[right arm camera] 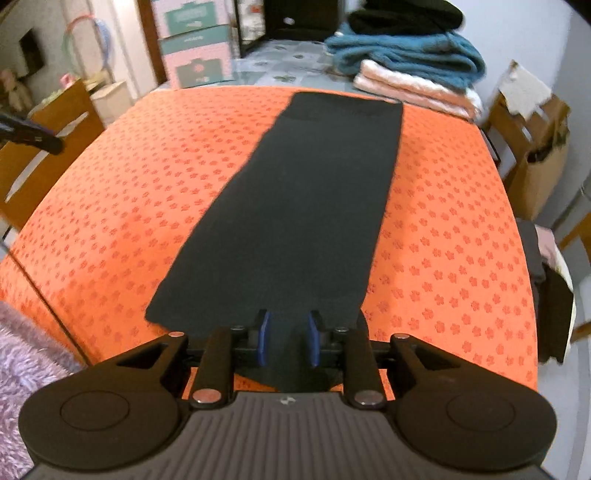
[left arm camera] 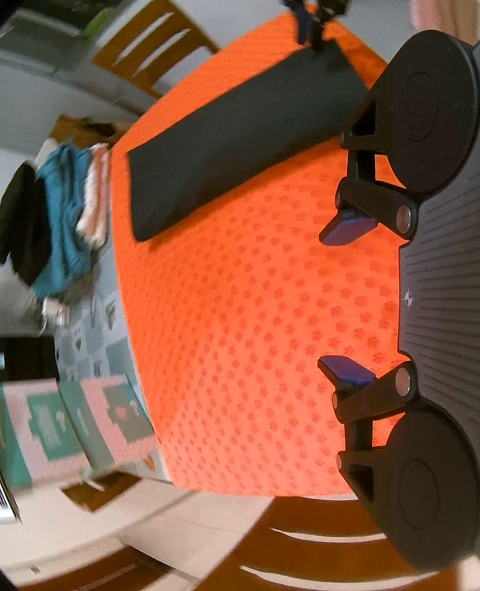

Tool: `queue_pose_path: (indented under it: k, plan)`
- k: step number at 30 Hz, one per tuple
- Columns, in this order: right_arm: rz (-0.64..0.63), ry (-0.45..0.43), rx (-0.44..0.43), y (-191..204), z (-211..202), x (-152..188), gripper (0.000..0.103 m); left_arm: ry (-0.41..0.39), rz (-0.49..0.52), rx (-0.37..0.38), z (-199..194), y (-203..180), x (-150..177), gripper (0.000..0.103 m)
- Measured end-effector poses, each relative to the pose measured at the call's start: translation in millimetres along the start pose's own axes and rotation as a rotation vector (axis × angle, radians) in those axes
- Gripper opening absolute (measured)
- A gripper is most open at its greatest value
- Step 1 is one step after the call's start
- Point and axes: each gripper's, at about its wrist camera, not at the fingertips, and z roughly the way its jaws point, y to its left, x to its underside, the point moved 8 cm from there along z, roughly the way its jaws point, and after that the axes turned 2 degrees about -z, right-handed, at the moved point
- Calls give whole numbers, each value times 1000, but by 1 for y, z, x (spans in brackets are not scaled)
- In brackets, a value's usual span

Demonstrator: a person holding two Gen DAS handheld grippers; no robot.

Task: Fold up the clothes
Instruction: 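Pinch the strip end with the left tool while the right tool pinches beside it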

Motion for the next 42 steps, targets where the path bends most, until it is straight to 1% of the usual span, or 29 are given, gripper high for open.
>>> queue_pose_path:
  k: [1,4,6,9,11,15,18,23,24,25,26,27,28,29,31,34,35,39,41,42]
  plan:
    - [-20,-6,-8,3,-2,1,30,3,14,12,4,-7,2,68]
    - [-90,-11,-55,11,-3,3,30,0,53,57,16,-35,9,69]
    - [-136,-2,-72,13,-1,6,30,-2,72,83,23,-55,14,69]
    - [-214,-1,-97,14,2,8,31,-7,109,147,28,-86,21,69]
    - [-254,4,-102,15,3,10,33,-11,143,177,31,-105,27,69]
    - [-294,20,-129,14,2,13,33,15,185,235,43,-137,39,69]
    - [-339,24,-158,18,1,16,37,35,198,272,52,-154,49,69]
    - [-401,40,-193,22,5,19,37,109,201,324,76,-177,65,68]
    - [-410,43,-197,23,6,20,37,122,212,327,80,-181,67,65]
    - [-414,45,-202,23,7,20,37,134,224,327,84,-185,68,54]
    - [-418,48,-207,24,8,20,37,143,235,331,87,-187,68,49]
    - [-422,46,-210,24,8,20,37,151,235,334,91,-188,68,35]
    - [-427,45,-212,25,8,20,38,158,233,336,94,-189,68,17]
    - [-431,42,-214,26,8,20,40,151,229,330,96,-188,66,13]
    - [-438,37,-214,25,8,19,42,123,215,328,93,-187,60,11]
    - [-448,26,-208,24,9,18,46,92,158,365,79,-186,46,10]
    - [-449,22,-202,24,10,17,50,89,137,376,76,-186,41,10]
    - [-462,2,-185,27,10,17,57,91,57,408,66,-185,23,10]
    - [-484,-5,-182,31,12,18,64,101,24,420,65,-186,14,10]
    - [-488,-10,-183,33,13,18,65,106,13,422,65,-186,11,10]
